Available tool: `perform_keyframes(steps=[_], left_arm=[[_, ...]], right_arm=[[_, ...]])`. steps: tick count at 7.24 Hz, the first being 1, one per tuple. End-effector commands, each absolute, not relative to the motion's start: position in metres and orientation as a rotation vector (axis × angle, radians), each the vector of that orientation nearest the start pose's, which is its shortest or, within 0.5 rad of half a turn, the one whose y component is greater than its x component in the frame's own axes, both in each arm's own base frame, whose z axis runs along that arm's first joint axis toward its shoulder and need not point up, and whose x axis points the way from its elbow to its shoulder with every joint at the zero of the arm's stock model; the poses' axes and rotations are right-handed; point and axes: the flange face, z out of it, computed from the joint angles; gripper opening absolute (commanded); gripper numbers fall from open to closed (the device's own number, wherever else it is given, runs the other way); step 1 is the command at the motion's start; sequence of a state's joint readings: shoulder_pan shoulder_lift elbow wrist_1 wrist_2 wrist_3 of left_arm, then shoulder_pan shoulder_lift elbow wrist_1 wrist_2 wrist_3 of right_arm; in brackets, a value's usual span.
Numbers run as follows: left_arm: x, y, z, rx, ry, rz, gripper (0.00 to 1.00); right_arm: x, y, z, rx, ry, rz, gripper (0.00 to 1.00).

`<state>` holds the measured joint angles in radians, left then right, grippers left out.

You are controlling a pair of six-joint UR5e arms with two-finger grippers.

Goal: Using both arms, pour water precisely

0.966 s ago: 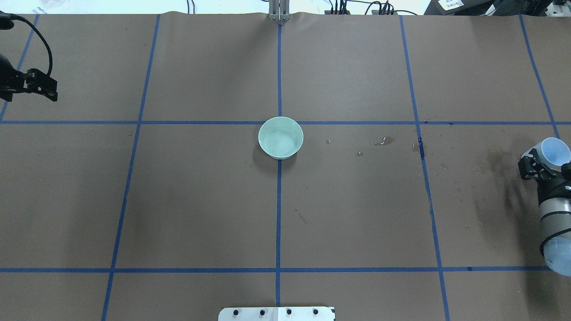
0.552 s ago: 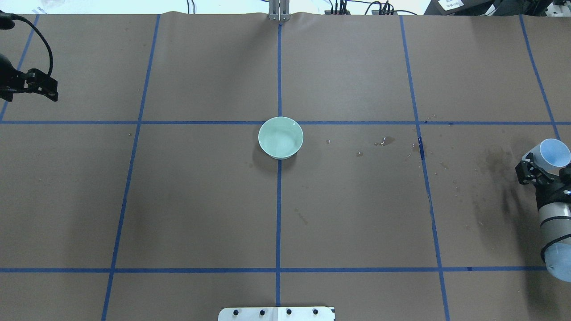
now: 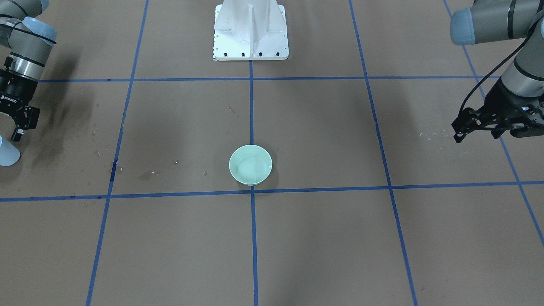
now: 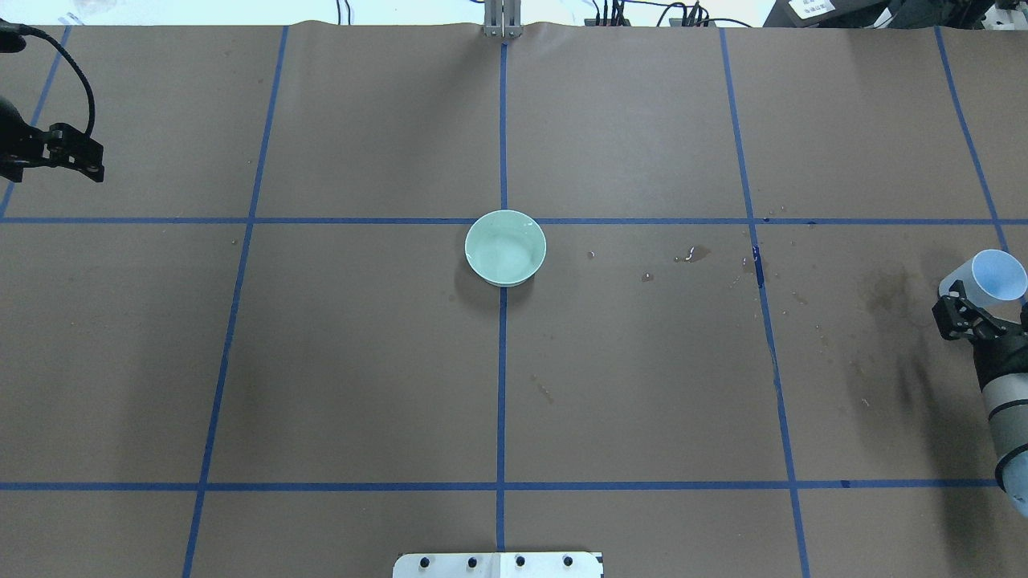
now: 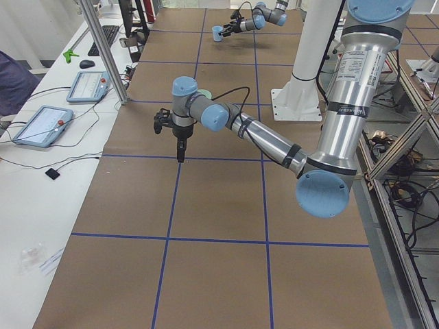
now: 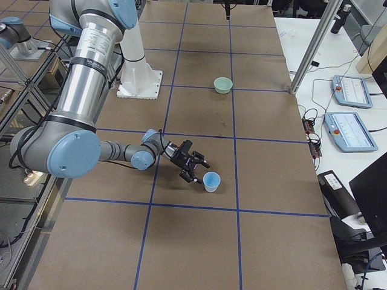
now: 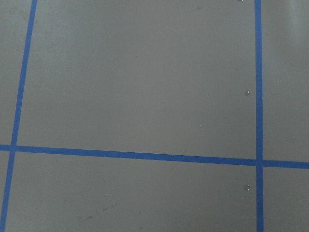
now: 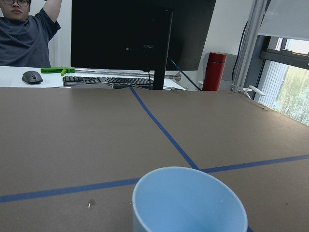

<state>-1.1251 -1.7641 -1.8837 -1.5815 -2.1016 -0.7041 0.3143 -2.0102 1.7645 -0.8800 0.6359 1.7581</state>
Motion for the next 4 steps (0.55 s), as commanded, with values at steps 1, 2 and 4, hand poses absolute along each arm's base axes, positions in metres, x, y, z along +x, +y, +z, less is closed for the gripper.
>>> perform_keyframes(steps=[1,2,4], left_arm=[[0.164,-0.535,0.414,0.142,0.710,-0.109,1.00],[0.164,-0.535,0.414,0.143,0.710,-0.107,1.00],[0.164,-0.536,0.412,0.148,0.713,-0.106,1.00]], right_arm=[[-0.213,-0.290,0.626,0.947,-0.384,0.653,0.99],[-0.195,-0.284,0.602,0.936,-0.376,0.601,0.99],[-0.187,-0.282,0.556,0.894,-0.392,0.506,0.99]])
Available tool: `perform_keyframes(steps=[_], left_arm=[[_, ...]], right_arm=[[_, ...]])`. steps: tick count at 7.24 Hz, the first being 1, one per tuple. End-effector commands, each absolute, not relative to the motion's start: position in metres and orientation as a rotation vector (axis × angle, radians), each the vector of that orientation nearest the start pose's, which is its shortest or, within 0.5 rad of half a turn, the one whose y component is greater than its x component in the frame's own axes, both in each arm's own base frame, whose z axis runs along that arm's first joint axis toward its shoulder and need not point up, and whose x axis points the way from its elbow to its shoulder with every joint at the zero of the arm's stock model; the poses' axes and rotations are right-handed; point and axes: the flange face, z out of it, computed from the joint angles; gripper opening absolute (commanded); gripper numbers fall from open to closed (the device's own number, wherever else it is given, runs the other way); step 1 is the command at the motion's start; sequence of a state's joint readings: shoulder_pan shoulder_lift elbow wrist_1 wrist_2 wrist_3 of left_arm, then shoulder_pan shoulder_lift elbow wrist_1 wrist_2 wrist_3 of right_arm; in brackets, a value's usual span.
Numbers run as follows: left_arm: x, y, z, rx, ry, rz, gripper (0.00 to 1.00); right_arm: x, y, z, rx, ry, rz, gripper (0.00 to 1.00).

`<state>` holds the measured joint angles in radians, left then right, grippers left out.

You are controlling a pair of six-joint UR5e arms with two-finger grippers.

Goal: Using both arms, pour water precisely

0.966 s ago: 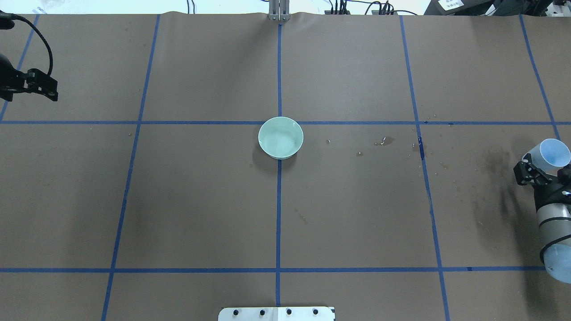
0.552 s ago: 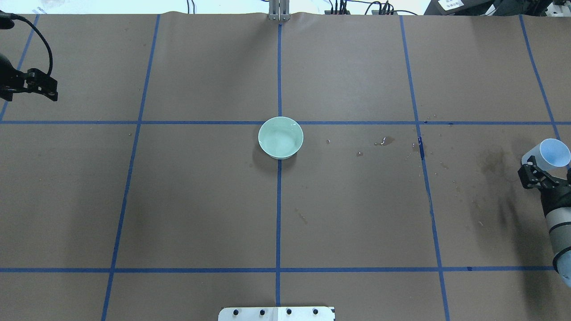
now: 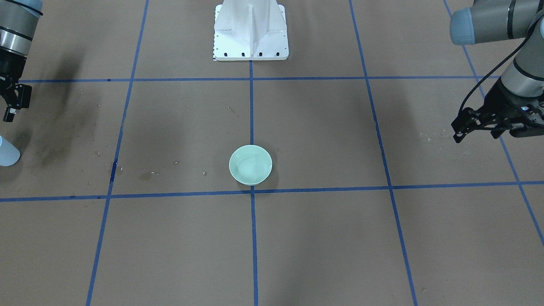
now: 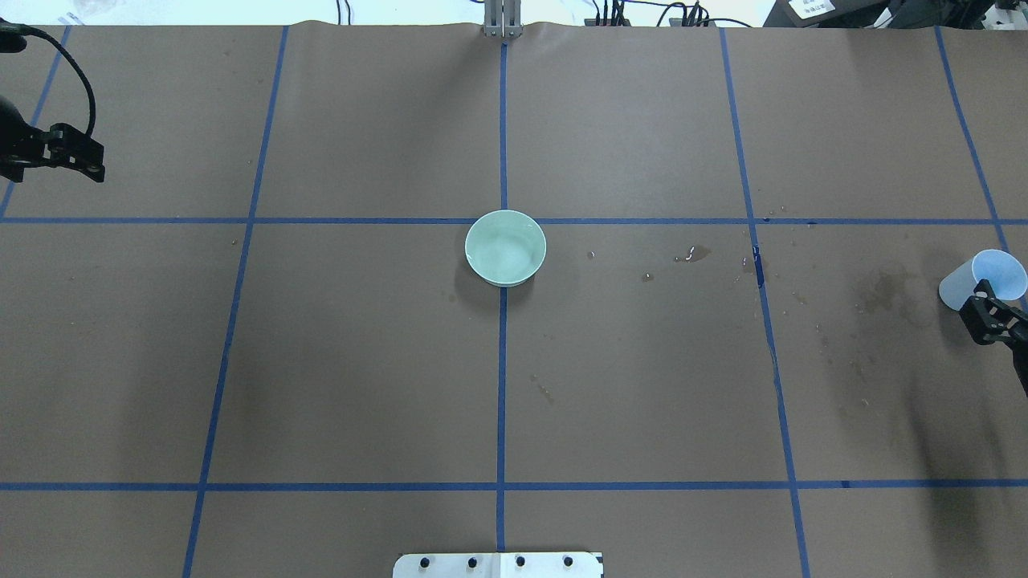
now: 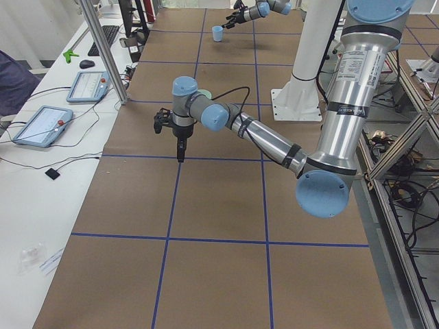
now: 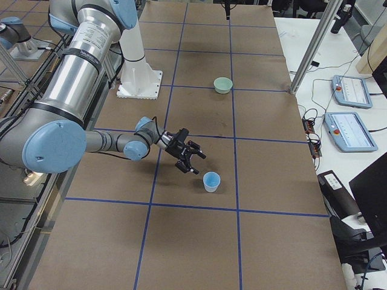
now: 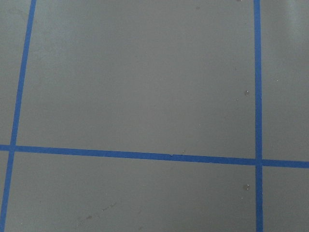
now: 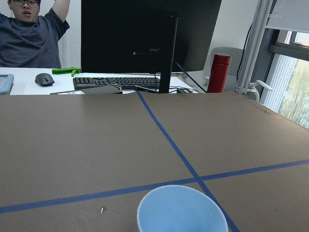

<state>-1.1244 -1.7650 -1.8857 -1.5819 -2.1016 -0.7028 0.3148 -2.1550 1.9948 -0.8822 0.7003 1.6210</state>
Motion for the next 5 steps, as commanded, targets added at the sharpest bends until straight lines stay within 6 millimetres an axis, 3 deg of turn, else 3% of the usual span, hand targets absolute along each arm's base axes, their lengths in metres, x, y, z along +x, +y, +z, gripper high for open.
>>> perform_keyframes(steps=[1,5], left_arm=[[0.165,-0.537,0.409,0.150,0.715,-0.106,1.00],[0.169,-0.539,0.390,0.174,0.738,-0.125,1.00]], right_arm=[[-0.173,-0.292,0.547,0.865,-0.354,0.449,0.99],[-0.106,-0.339,0.527,0.689,-0.343,0.280,0.99]])
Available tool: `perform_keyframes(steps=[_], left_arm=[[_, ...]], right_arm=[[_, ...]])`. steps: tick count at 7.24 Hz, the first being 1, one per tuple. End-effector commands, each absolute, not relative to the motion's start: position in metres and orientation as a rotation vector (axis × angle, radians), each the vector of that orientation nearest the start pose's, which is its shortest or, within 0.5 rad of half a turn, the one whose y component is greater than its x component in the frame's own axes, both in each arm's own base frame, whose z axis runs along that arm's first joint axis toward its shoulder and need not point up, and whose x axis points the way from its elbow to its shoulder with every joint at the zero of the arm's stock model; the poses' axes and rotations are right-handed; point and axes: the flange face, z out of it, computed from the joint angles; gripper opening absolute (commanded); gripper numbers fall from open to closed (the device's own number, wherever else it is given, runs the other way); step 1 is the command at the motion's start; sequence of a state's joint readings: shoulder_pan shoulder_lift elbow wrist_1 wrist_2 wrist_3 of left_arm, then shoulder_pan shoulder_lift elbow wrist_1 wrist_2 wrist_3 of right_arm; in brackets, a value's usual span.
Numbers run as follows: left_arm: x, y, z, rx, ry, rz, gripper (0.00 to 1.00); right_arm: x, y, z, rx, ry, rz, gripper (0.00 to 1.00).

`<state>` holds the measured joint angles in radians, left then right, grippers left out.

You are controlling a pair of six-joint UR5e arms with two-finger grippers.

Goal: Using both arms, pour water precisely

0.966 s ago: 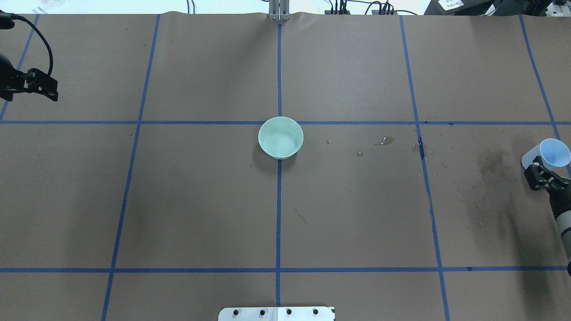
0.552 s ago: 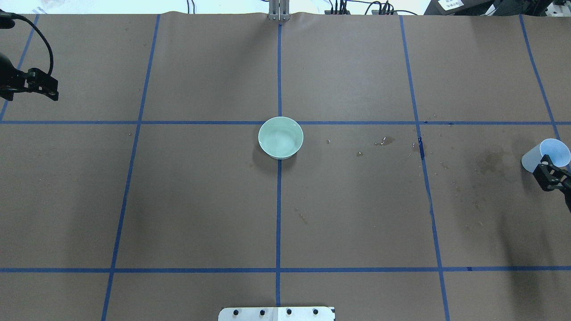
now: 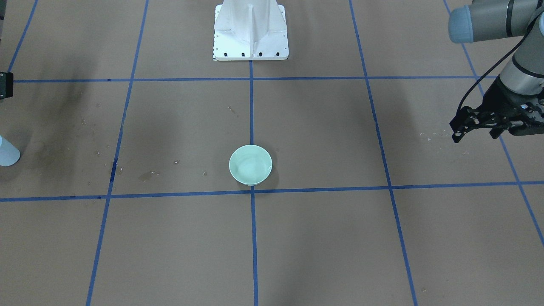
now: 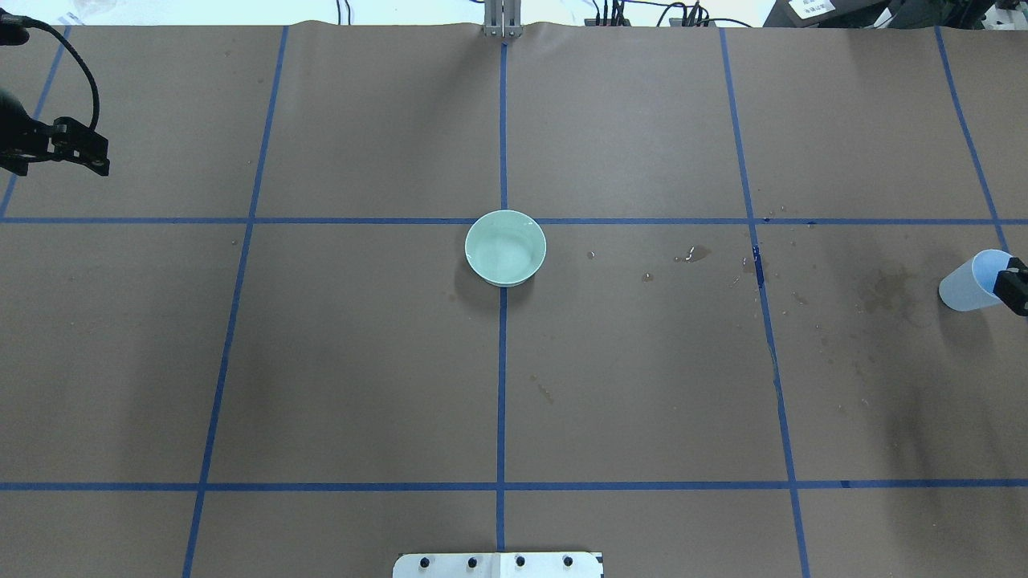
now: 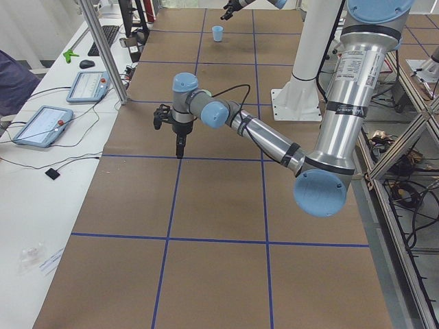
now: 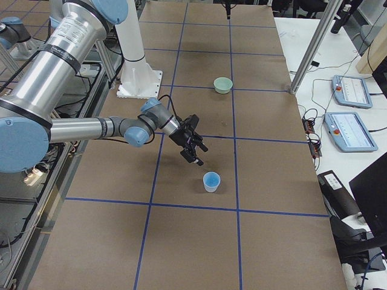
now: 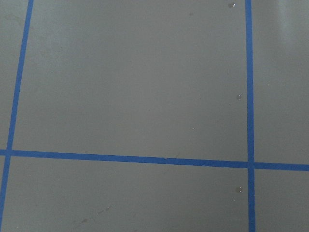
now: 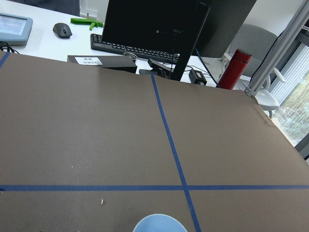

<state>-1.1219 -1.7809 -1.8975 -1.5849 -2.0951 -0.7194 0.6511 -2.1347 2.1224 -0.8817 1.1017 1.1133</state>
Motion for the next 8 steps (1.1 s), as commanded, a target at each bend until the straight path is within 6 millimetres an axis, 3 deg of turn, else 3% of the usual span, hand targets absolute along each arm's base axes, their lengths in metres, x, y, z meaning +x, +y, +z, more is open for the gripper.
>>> perform_keyframes(steps=[1,3,5,6,7,8], left_arm=[[0.181,-0.543,0.364,0.176,0.780,-0.181,1.00],[0.258,-0.537,0.303,0.138,0.859,-0.205,1.00],[0.308,-0.528,0.247,0.141,1.009,-0.249,1.00],[0.342,-0.519,0.240,0.128,1.114,-0.271,1.00],[0.368,-0.522,0.234,0.143,1.179,-0.301,1.00],[0.409,-0.511,0.223,0.151,1.219,-0.333,1.00]], right_arm=[[-0.084,-0.351,0.526,0.625,-0.387,0.199,0.99],[-0.041,-0.392,0.542,0.541,-0.418,0.088,0.99],[0.015,-0.456,0.514,0.381,-0.449,-0.084,0.99],[0.030,-0.478,0.497,0.291,-0.456,-0.128,0.99],[0.044,-0.495,0.497,0.220,-0.512,-0.119,0.99],[0.051,-0.505,0.518,0.177,-0.578,-0.122,0.99]])
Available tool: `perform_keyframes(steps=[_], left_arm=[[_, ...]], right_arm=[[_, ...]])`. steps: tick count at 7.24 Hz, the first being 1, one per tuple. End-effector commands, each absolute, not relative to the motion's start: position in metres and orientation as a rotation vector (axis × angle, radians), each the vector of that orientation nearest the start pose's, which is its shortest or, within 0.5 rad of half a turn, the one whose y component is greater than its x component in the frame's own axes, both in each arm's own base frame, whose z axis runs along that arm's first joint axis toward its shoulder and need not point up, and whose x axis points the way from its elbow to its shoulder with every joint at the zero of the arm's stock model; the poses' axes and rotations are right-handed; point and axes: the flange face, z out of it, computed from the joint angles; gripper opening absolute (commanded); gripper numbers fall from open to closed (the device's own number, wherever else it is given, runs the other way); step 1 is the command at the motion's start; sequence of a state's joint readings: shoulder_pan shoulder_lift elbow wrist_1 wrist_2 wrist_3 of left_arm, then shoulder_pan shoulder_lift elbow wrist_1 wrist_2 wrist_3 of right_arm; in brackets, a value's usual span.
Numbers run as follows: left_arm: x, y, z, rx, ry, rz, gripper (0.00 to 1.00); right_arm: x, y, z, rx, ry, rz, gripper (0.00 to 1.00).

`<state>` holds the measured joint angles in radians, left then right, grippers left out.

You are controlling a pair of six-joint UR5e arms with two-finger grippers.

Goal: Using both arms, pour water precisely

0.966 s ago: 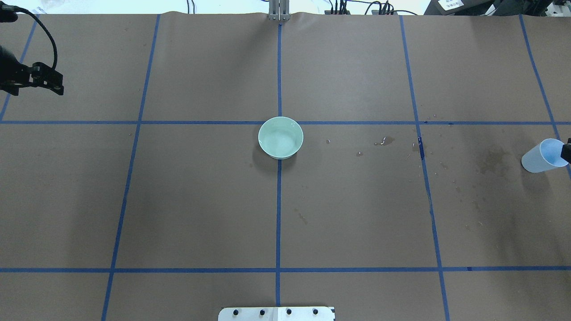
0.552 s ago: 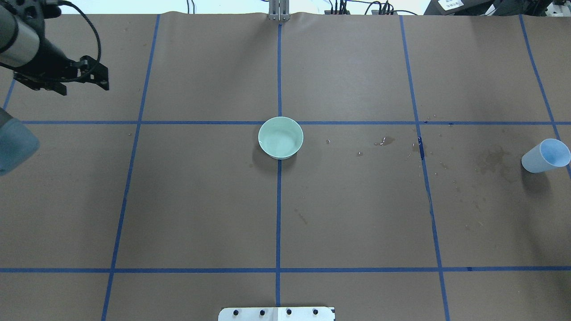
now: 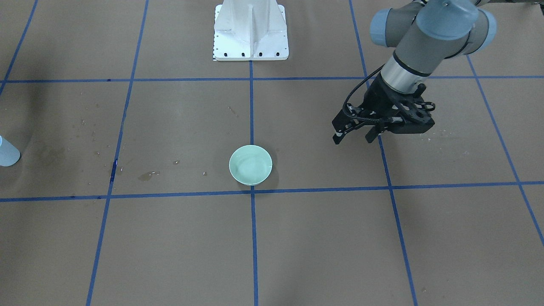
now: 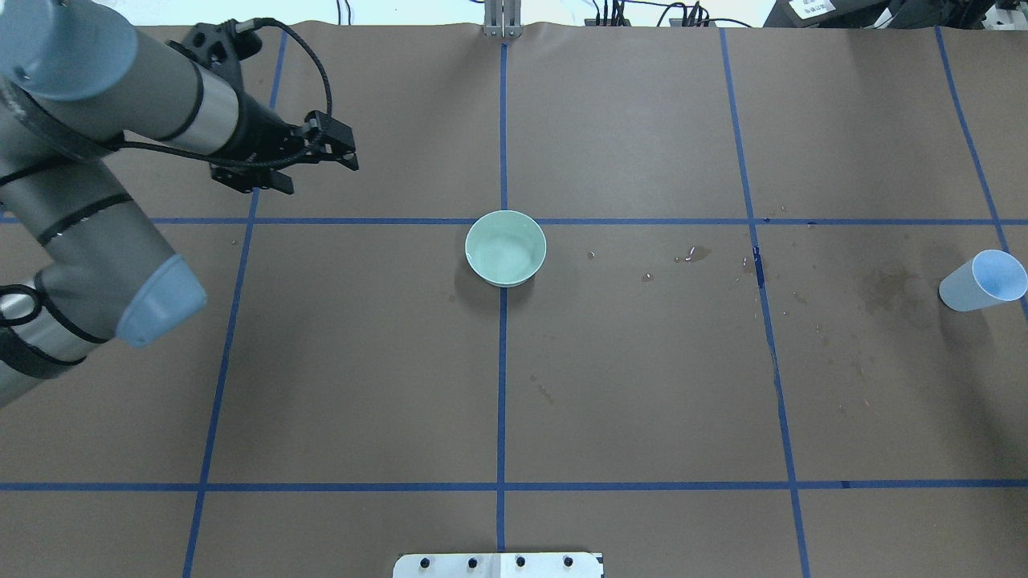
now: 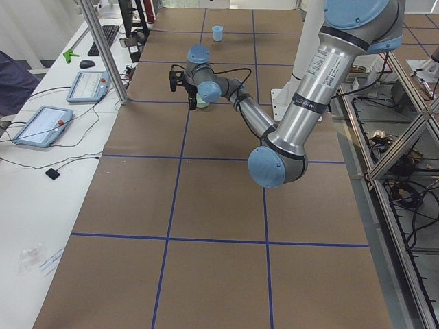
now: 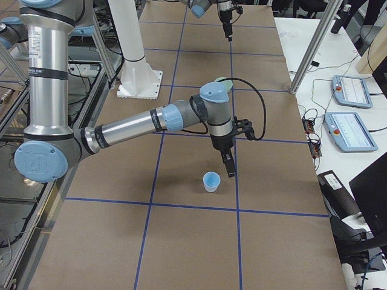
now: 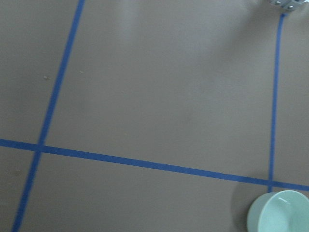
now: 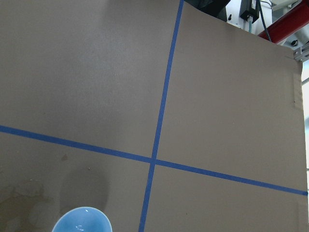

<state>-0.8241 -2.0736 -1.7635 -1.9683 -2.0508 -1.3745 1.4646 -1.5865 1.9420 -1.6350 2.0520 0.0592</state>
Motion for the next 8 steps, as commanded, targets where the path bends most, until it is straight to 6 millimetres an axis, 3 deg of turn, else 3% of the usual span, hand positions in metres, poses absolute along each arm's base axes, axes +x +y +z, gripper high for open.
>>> perform_keyframes(steps=[1,3,5,6,8], left_arm=[[0.441,-0.502,0.211,0.145,1.233,-0.360,1.00],[0.475,-0.490,0.212,0.096,1.219,-0.368,1.00],[0.527,-0.487,0.204,0.061,1.192,-0.366,1.00],[0.547,-0.490,0.203,0.059,1.173,-0.367,1.00],[0.556,-0.496,0.216,0.053,1.145,-0.368,0.99]], right_arm=[[0.054,-0.514,0.536,0.153,-0.596,-0.148,0.99],[0.061,-0.513,0.571,0.106,-0.653,-0.155,0.99],[0.066,-0.480,0.607,0.050,-0.678,-0.133,0.99],[0.067,-0.468,0.613,0.068,-0.679,-0.137,0.99],[0.067,-0.462,0.618,0.060,-0.681,-0.129,0.99]])
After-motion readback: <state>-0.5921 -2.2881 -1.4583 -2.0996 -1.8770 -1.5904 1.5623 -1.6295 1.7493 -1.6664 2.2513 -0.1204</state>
